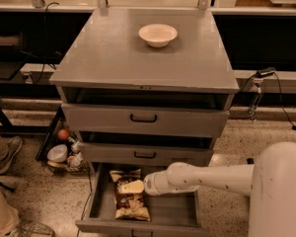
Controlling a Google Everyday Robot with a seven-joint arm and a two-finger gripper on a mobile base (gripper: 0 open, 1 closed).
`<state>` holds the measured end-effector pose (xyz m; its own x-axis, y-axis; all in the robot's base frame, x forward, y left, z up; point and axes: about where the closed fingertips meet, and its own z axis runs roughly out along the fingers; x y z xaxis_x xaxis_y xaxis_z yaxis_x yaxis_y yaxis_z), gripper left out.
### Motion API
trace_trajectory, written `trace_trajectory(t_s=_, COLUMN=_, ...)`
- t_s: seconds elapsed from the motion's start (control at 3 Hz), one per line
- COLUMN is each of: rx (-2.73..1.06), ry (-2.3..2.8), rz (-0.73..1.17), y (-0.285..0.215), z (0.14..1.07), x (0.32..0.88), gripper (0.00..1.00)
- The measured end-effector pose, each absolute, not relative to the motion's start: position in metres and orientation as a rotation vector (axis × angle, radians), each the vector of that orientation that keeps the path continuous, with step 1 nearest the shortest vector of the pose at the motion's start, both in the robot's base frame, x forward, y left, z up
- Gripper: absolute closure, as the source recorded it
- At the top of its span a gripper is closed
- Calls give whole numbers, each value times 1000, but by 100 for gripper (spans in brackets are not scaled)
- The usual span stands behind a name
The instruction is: Pick brown chip bag from bottom drawer and place on counter
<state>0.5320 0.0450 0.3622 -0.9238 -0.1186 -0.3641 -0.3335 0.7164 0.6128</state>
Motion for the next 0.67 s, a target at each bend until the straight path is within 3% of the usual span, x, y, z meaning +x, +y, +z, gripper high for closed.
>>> trace_trajectory(t_s=0.67, rx=-343, ry=2599, rz=778, y=45, z=271, x=560, gripper=0)
